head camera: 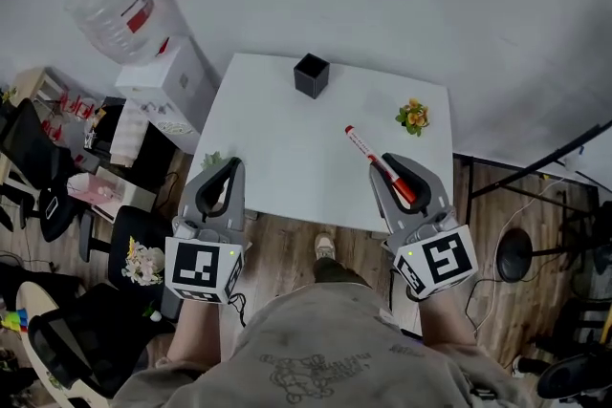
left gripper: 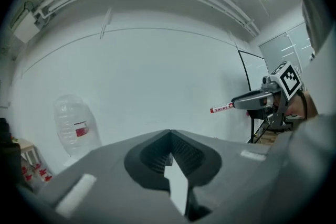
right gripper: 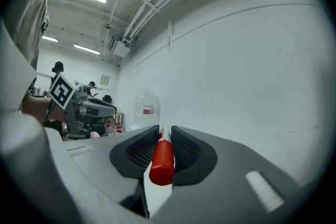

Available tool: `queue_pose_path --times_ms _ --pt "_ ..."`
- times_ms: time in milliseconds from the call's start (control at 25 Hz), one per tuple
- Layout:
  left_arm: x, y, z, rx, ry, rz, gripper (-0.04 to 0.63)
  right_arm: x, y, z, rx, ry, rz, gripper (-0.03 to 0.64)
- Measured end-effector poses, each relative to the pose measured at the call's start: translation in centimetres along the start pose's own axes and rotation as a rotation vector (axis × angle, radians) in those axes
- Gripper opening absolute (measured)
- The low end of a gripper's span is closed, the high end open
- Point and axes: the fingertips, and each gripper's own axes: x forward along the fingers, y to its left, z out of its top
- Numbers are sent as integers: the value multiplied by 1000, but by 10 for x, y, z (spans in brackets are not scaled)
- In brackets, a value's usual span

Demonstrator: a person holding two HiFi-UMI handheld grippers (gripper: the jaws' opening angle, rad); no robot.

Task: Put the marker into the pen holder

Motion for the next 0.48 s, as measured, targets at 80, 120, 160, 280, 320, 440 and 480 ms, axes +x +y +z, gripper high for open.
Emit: queue_pose_path --times_ms 80,120,160,280,320,440,480 --pt "29 3 -1 1 17 1 2 18 -23 -6 12 7 3 100" --pt "43 4 -1 3 25 2 2 26 -34 -9 19 11 3 100" --pt "56 5 -1 5 31 1 2 34 -45 -12 26 16 3 100" --pt "94 5 2 18 44 -10 2 54 -78 -19 34 28 4 100" --pt "107 4 3 22 49 -12 2 60 -88 -21 35 33 4 100" --pt "136 3 0 32 67 -14 2 76 -113 -29 39 48 9 100" --pt "144 2 -1 34 73 -14 2 80 -120 -31 41 52 11 100"
